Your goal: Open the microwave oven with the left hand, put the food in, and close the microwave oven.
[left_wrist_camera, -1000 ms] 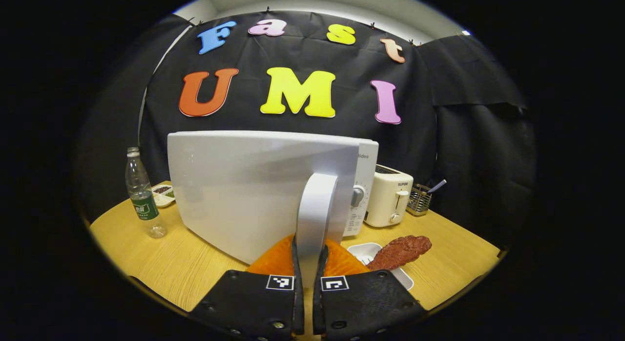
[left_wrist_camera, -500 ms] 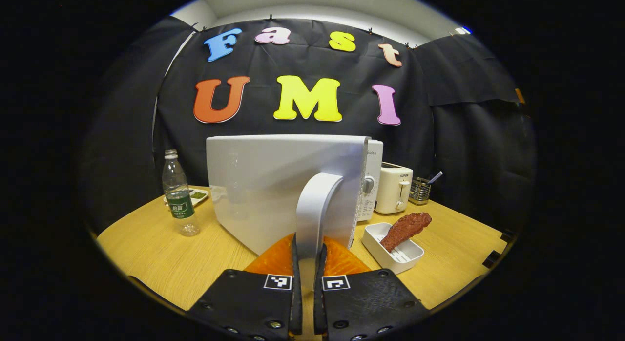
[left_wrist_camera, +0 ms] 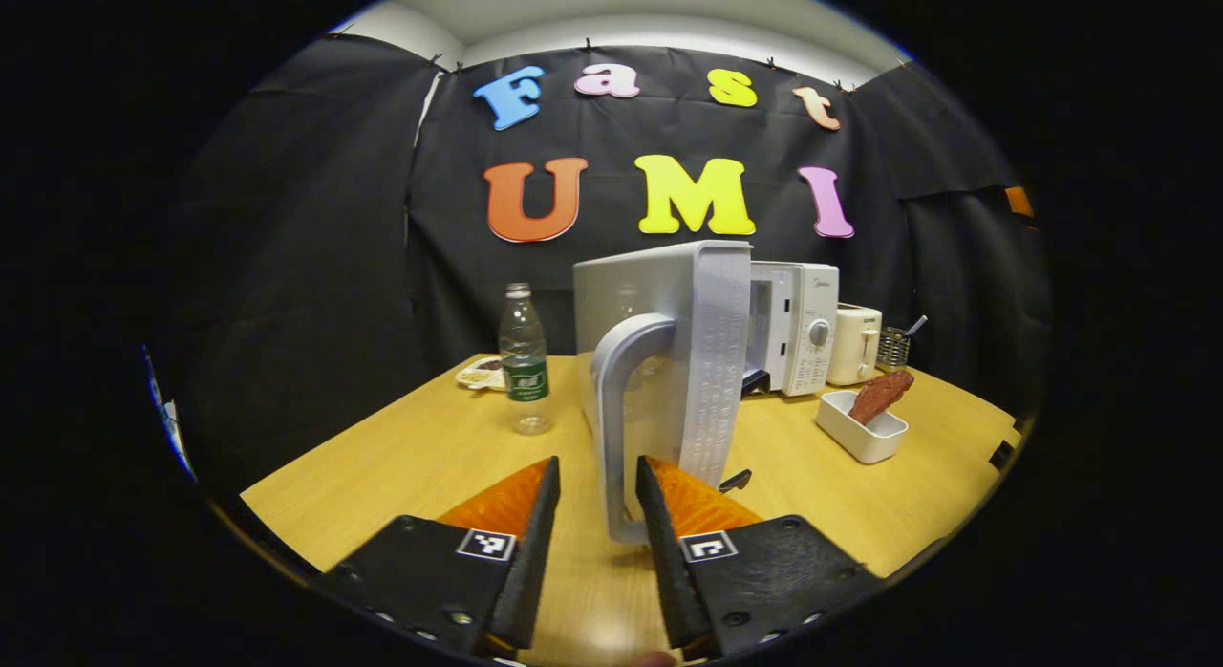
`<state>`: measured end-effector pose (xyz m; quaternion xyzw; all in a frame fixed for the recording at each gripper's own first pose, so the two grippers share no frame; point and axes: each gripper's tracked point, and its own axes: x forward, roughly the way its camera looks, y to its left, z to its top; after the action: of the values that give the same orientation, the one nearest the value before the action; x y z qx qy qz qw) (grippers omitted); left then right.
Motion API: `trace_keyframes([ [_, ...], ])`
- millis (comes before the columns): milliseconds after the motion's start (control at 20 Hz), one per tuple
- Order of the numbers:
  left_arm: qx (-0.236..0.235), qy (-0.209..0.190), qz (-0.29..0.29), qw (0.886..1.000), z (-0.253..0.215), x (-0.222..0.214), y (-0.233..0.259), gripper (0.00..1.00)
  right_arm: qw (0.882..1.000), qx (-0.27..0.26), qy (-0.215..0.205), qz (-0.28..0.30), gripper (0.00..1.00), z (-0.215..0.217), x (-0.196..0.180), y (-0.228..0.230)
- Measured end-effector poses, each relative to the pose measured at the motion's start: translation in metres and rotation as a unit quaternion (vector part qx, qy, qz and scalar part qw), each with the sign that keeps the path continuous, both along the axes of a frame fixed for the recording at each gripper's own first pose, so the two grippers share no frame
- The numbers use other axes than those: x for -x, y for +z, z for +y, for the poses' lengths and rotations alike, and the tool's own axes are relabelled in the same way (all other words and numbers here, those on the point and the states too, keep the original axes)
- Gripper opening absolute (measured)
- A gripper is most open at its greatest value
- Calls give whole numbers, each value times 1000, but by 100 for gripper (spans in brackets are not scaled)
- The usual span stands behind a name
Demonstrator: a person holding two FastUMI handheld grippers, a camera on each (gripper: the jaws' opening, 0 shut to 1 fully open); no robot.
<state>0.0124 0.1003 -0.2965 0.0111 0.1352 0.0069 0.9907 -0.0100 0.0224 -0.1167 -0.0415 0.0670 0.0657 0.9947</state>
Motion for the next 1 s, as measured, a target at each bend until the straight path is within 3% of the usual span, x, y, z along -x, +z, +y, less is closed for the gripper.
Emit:
trace_keyframes([
  [50, -2, 11, -6, 1000, 14, 8, 5, 70, 1000, 0, 4, 2, 100, 4, 0, -1],
  [150, 6, 39, -7, 999, 38, 20, 14, 86, 1000, 0, 9, 10, 100, 12, -1, -7],
  [250, 11, 63, -15, 998, 51, 29, 26, 90, 1000, -1, 13, 18, 95, 17, -2, -13],
  [350, 20, 83, -9, 996, 55, 35, 33, 94, 1000, 2, 13, 21, 95, 18, -6, -16],
  [400, 21, 87, -7, 996, 55, 39, 37, 94, 1000, 5, 13, 24, 100, 17, -9, -19],
  [450, 22, 86, -8, 996, 51, 41, 43, 82, 999, 8, 14, 29, 95, 15, -11, -23],
  [500, 21, 79, -11, 997, 47, 41, 50, 93, 999, 7, 13, 31, 100, 12, -16, -25],
  [550, 22, 74, -17, 997, 41, 41, 59, 93, 999, 2, 7, 34, 96, 7, -21, -27],
  [600, 25, 73, -21, 997, 39, 39, 69, 93, 999, -1, -1, 39, 100, 0, -28, -30],
  [850, 16, 89, -22, 996, 24, 22, 107, 93, 997, 0, -15, 76, 100, -18, -66, -58],
  [900, 8, 89, -30, 996, 21, 14, 116, 93, 996, -3, -16, 85, 95, -20, -74, -66],
  [1000, 1, 84, -45, 995, 12, 0, 138, 93, 994, -9, -14, 110, 100, -23, -90, -84],
])
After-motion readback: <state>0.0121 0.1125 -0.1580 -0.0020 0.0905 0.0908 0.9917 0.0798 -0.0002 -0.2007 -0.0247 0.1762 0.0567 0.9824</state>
